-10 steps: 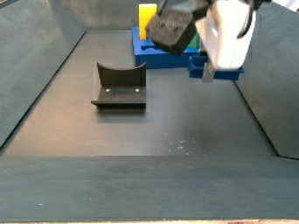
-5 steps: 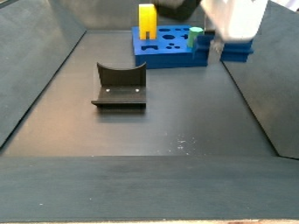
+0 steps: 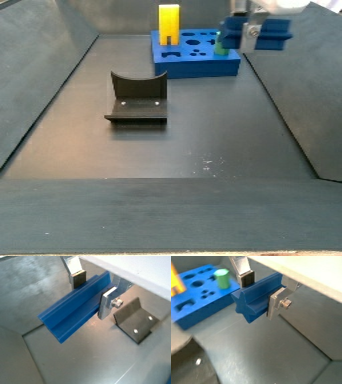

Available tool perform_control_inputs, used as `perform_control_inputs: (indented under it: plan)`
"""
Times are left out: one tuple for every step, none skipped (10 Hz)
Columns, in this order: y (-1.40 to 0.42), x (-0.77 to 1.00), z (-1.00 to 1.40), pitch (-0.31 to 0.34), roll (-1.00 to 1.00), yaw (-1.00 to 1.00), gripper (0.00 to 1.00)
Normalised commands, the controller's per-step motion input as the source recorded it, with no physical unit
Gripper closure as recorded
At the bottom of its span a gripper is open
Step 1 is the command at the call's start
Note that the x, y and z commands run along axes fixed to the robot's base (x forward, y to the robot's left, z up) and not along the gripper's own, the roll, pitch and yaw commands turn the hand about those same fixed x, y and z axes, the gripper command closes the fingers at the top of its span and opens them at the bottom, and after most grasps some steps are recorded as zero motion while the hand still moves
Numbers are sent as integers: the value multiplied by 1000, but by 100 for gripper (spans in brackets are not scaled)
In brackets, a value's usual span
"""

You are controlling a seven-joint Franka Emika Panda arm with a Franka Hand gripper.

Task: Pick up the star object. Move up. Place the star object on the fixture. Regrasp the star object. Move to above the board. Insert the star object.
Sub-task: Place the star object on the fixture.

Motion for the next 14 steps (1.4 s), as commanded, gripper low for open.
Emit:
perform_control_inputs:
  plan:
    - [-75, 1000, -108, 23, 54, 1000, 100]
    - [-73, 1000, -106, 24, 54, 1000, 100]
    - [-65, 1000, -103, 25, 53, 1000, 100]
    - [-59, 1000, -97, 27, 53, 1000, 100]
    - [-51, 1000, -90, 29, 52, 1000, 100]
    - [-47, 1000, -88, 30, 51, 1000, 100]
    - [-42, 1000, -81, 33, 51, 1000, 100]
    - [-38, 1000, -74, 37, 50, 1000, 100]
    - [-33, 1000, -68, 42, 50, 1000, 100]
    - [-28, 1000, -62, 47, 50, 1000, 100]
    - [-24, 1000, -54, 56, 50, 1000, 100]
    - [-20, 1000, -45, 63, 50, 1000, 100]
    - [-40, 1000, 250, 5, -853, 1000, 100]
    - [-39, 1000, 275, 10, -950, 1000, 100]
